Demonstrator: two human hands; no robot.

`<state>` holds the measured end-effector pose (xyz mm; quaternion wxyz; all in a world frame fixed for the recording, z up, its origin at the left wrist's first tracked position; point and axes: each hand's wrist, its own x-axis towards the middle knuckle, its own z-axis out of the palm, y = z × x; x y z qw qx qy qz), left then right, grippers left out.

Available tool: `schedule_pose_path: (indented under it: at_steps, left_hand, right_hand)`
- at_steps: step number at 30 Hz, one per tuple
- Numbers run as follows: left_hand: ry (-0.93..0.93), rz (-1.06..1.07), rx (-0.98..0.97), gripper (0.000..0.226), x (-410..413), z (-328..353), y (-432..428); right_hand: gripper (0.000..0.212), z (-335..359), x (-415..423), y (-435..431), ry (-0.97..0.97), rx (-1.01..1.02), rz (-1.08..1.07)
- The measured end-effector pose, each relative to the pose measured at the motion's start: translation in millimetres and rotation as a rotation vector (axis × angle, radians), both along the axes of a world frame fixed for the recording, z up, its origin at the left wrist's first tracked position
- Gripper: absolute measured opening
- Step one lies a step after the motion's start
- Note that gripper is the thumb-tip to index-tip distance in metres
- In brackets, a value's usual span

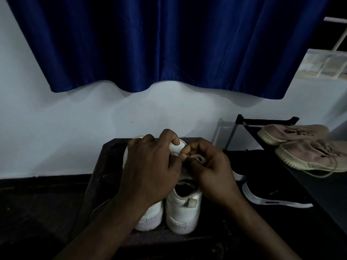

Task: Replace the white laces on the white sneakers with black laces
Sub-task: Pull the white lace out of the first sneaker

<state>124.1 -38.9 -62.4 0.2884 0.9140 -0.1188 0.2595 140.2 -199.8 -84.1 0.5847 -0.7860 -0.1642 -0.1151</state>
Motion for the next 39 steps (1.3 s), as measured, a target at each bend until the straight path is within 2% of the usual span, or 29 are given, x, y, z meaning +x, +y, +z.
schedule_pose_path:
  at_steps: [3,5,10,15,18,23,27,31,33,35,39]
  left_hand:
    - [-0.005,-0.008,-0.018,0.035,0,1,0]
    - [-0.003,-0.008,-0.022,0.036,1,1,0]
    - [0.005,-0.004,-0.015,0.035,2,0,0]
    - [0.009,-0.012,-0.017,0.036,2,0,-1]
    - [-0.002,-0.003,-0.001,0.032,2,-2,-1]
    - [0.005,0.008,0.009,0.028,3,-4,-1]
    - [0.006,0.009,0.008,0.031,2,-4,1]
    - [0.013,0.006,0.002,0.030,2,-4,1]
    - [0.015,0.003,-0.003,0.029,2,-4,2]
    - [0.013,-0.003,-0.014,0.030,2,-3,2]
    - [0.012,-0.010,-0.027,0.030,2,-3,1]
  right_hand:
    - [0.013,1,0,-2,-0.042,-0.202,-0.018]
    - [0.021,2,0,-3,-0.040,-0.242,-0.016]
    - [0.014,3,3,-6,-0.165,-0.319,0.032]
    - [0.017,-2,5,-6,-0.071,-0.338,-0.037]
    - [0.008,-7,4,-3,-0.051,-0.267,-0.121]
    - [0.018,-8,0,3,-0.005,-0.136,-0.185]
    - [0.016,-9,3,1,0.025,-0.069,-0.121]
    - [0.002,-10,7,-4,-0.001,-0.059,-0.039]
    - [0.013,-7,5,-5,-0.004,-0.052,0.005]
    - [0.018,-4,3,-7,-0.007,-0.103,0.044]
    - [0.013,-1,2,-9,-0.028,-0.222,0.036]
